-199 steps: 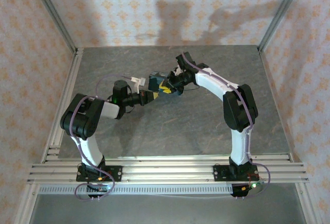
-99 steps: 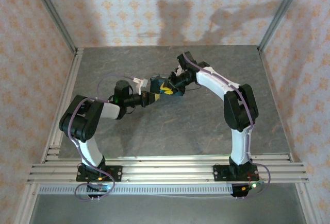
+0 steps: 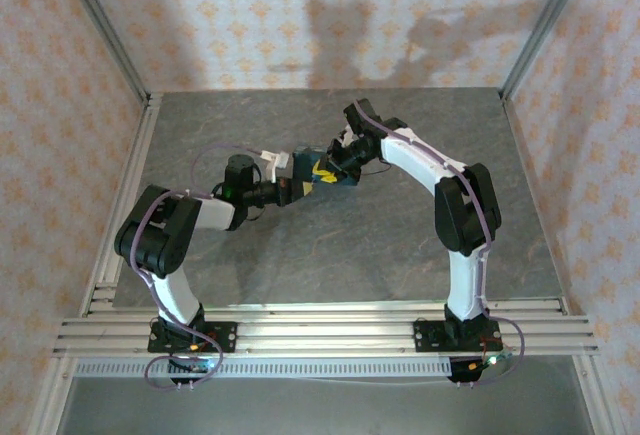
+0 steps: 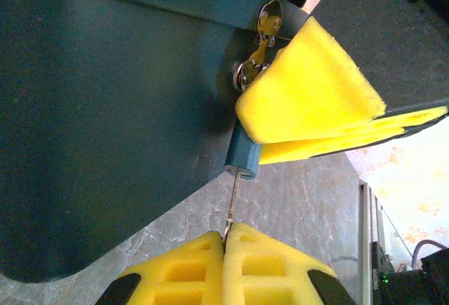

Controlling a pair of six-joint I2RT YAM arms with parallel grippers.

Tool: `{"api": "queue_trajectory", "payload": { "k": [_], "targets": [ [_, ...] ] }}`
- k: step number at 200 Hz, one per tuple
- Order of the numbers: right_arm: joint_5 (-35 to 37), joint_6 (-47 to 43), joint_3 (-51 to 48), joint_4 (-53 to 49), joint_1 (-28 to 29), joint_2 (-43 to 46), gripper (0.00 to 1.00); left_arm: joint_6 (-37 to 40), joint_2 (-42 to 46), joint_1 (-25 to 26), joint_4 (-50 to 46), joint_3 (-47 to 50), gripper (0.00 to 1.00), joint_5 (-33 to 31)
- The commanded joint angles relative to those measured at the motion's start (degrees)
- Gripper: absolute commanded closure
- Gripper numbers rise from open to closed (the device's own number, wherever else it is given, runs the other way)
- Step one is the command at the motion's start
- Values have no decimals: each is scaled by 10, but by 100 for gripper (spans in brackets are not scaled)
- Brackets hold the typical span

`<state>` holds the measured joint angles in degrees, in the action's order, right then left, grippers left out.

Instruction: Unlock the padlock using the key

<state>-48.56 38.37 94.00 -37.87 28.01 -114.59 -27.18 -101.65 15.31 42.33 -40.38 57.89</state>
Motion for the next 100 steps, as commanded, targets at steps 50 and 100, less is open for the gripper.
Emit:
{"api": "queue_trajectory", "payload": {
  "k": [50, 100],
  "targets": [
    [-22, -49, 15, -63, 20, 7, 100, -63, 37, 5, 32, -42, 100, -13],
    [-37, -29, -1, -32, 25, 5, 100, -53, 35, 18, 39, -25, 100, -48]
  ]
}}
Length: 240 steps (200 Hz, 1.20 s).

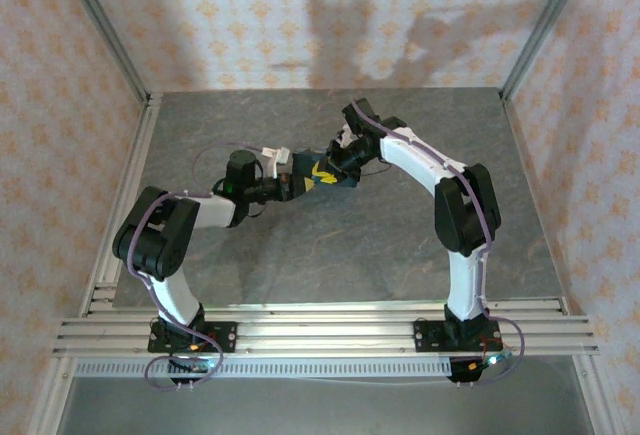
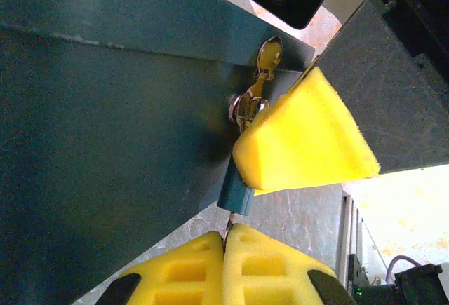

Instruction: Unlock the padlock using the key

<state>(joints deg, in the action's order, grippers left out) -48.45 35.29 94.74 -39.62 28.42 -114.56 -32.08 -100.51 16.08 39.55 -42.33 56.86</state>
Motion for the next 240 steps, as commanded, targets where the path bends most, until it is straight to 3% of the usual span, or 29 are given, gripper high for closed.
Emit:
{"api": "queue_trajectory", "payload": {
  "k": [1, 17, 35, 68, 97, 122, 132, 148, 240],
  "targets": [
    [-38, 2, -8, -14, 21, 5, 100, -5, 23, 11, 70, -5, 100, -39],
    [-27, 13, -16, -5, 22, 6, 100, 11, 23, 23, 87, 17, 100, -78],
    [-8, 40, -38, 29, 25, 15, 100, 98, 35, 48, 47, 43, 100, -140],
    [29, 75, -90, 92, 39, 37, 87, 151, 46, 89, 48, 97, 100, -242],
    [43, 112, -138, 146, 49, 44, 82, 187, 37, 123, 53, 127, 100, -310],
    [62, 128, -159, 157, 51, 52, 61, 220, 36, 153, 42, 142, 100, -364],
    [72, 130, -163, 154, 52, 54, 52, 216, 32, 153, 49, 147, 100, -371],
    [82, 130, -171, 154, 53, 58, 47, 209, 22, 154, 46, 143, 100, -371],
    [220, 121, -220, 127, 58, 132, 42, 185, 0, 154, 15, 126, 100, -366]
  ]
}}
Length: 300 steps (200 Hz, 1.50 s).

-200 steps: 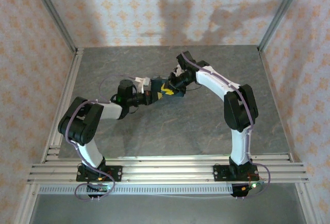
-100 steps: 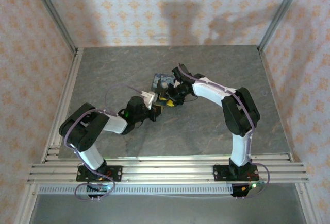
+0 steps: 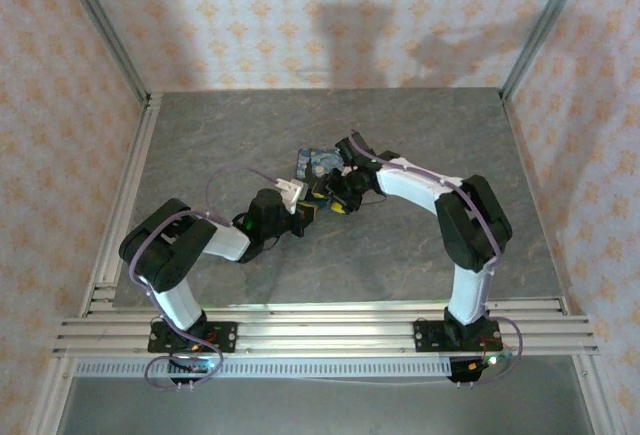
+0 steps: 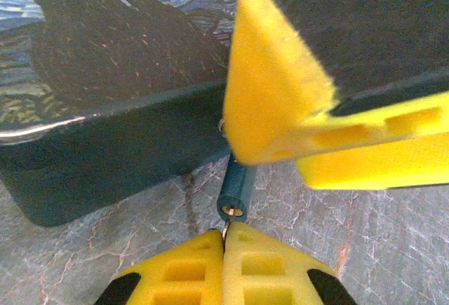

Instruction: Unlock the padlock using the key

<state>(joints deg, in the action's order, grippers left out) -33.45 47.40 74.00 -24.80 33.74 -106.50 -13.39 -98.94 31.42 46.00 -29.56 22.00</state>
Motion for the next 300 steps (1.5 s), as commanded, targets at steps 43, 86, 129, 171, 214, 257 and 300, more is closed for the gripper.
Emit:
{"api": "queue_trajectory", "payload": {
  "k": [43, 86, 129, 171, 214, 257, 300],
  "targets": [
    [81, 37, -67, 60, 19, 65, 42, -19, -3, 0, -74, -8, 100, -6],
    [86, 104, -140, 189, 30, 72, 42, -115, -13, -5, -86, -28, 100, 47],
    [116, 140, -194, 255, 34, 84, 42, -169, -24, -13, -54, -29, 100, 86],
    [130, 151, -210, 309, 37, 74, 45, -190, -18, -17, -57, -29, 100, 100],
    [133, 117, -202, 311, 42, 74, 46, -189, -17, -27, -62, -24, 100, 105],
    [128, 101, -192, 295, 46, 56, 45, -192, -20, -40, -47, -18, 100, 120],
    [135, 100, -187, 305, 55, 41, 45, -203, -37, -41, -26, -20, 100, 143]
  ]
}}
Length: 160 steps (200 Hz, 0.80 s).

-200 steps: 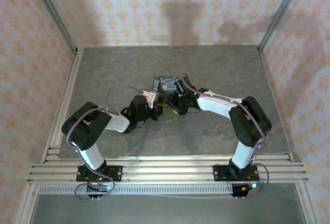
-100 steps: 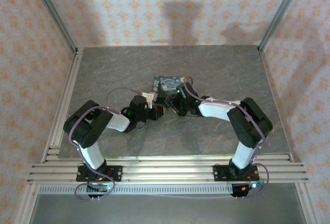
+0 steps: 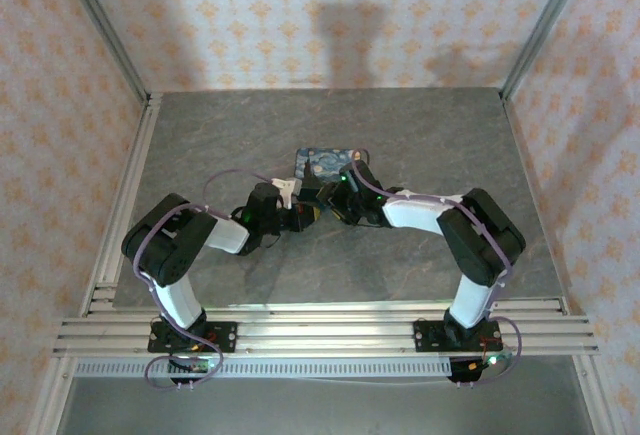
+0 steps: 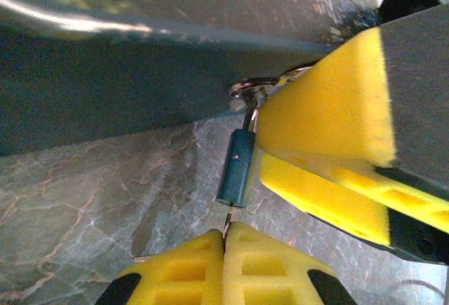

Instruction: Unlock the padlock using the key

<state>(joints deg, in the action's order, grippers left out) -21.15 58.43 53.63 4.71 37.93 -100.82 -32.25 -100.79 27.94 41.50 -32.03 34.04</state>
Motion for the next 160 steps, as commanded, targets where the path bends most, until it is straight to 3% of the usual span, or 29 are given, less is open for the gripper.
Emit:
{"api": "queue_trajectory", "payload": {
  "k": [1, 43, 70, 128, 160],
  "targets": [
    [13, -10, 17, 11, 14, -16, 45, -15, -19, -6, 20, 5, 100, 23],
    [22, -18, 22, 20, 16, -29, 46, -17, -20, -6, 24, 3, 100, 31],
    [21, -22, 25, 14, 17, -36, 51, -15, -17, -7, 22, 4, 100, 32],
    [7, -40, 23, 14, 19, -40, 67, 3, 0, -15, 0, 1, 100, 39],
    [4, -40, 25, 7, 21, -39, 87, 35, 14, -16, -29, -3, 100, 34]
  ]
}}
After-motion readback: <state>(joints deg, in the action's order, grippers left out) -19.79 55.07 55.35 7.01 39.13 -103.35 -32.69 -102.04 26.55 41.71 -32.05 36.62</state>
